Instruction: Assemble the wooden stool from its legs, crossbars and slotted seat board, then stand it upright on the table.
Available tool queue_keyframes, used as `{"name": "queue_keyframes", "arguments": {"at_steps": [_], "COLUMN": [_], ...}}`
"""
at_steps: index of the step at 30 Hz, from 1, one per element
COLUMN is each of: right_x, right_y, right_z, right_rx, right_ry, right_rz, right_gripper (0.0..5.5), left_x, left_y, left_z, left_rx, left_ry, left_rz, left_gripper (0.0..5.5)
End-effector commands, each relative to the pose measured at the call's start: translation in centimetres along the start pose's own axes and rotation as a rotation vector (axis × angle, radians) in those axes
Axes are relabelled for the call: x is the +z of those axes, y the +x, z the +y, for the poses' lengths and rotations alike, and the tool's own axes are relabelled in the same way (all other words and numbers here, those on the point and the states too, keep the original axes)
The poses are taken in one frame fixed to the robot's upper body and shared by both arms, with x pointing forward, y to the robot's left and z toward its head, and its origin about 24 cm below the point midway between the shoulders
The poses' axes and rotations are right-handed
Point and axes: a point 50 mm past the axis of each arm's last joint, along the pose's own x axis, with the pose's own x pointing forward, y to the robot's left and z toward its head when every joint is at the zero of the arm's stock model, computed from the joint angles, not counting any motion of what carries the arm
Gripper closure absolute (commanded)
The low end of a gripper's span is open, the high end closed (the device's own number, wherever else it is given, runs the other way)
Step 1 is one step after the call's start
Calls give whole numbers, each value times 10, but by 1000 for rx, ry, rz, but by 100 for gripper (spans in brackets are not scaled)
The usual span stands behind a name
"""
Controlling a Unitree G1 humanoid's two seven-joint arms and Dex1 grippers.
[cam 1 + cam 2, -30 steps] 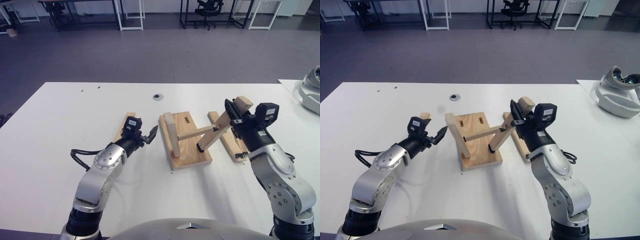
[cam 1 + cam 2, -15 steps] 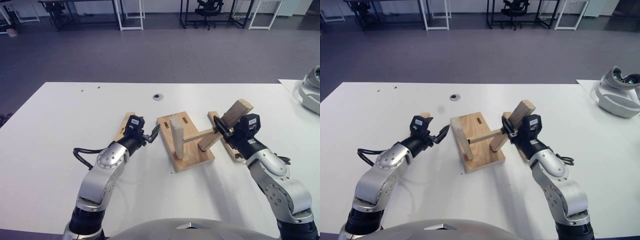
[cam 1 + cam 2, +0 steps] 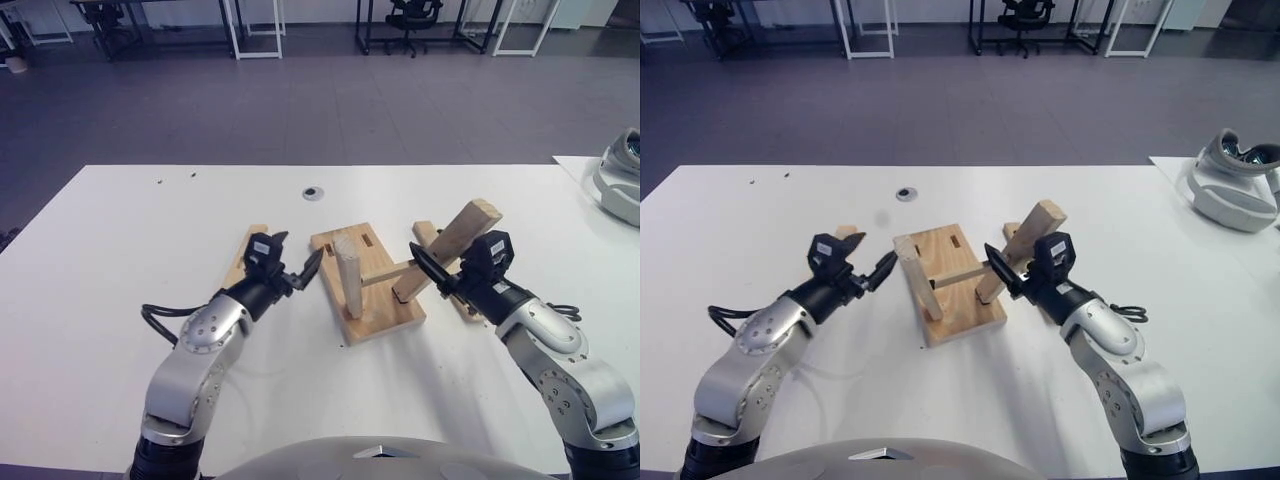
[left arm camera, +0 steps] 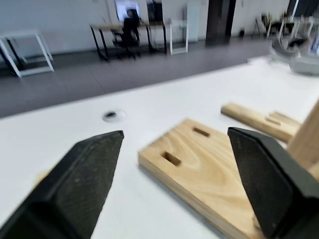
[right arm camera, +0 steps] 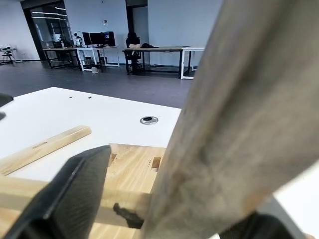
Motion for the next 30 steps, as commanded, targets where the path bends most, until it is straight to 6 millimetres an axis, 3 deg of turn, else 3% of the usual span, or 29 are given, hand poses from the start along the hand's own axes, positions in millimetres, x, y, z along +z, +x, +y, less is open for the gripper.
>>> {"name": "queue_keyframes", "arguments": {"at_steps": [1, 5, 9, 13, 18, 20, 23, 30], "right_x": [5, 18, 34, 82, 109, 88, 53, 40], "right_y": [-7, -19, -28, -50, -56, -46, -37, -33], "right_z": [0, 4, -8, -18, -53, -57, -33, -15], "right_rx": [86, 257, 315, 433, 251, 115, 40, -42], "right_ry": [15, 47, -2, 4, 90, 105, 96, 62], "right_rz": [-10, -47, -75, -226, -400, -334, -214, -186], "right_gripper": [239, 239, 239, 239, 239, 239, 239, 239], "left_x": [2, 4, 19, 29, 62, 57, 45, 53], "left_y": [-27, -47, -48, -51, -47, -43, -46, -41], "left_z": [23, 34, 39, 30, 43, 24, -3, 6], "left_rx": [-36, -159, -208, -315, -298, -339, -369, -259], "left_ry": [55, 123, 127, 158, 46, -55, -101, -71], "left_rz": [31, 116, 73, 86, -134, -152, -80, -103], "left_gripper": [165, 165, 165, 165, 165, 165, 165, 165]}}
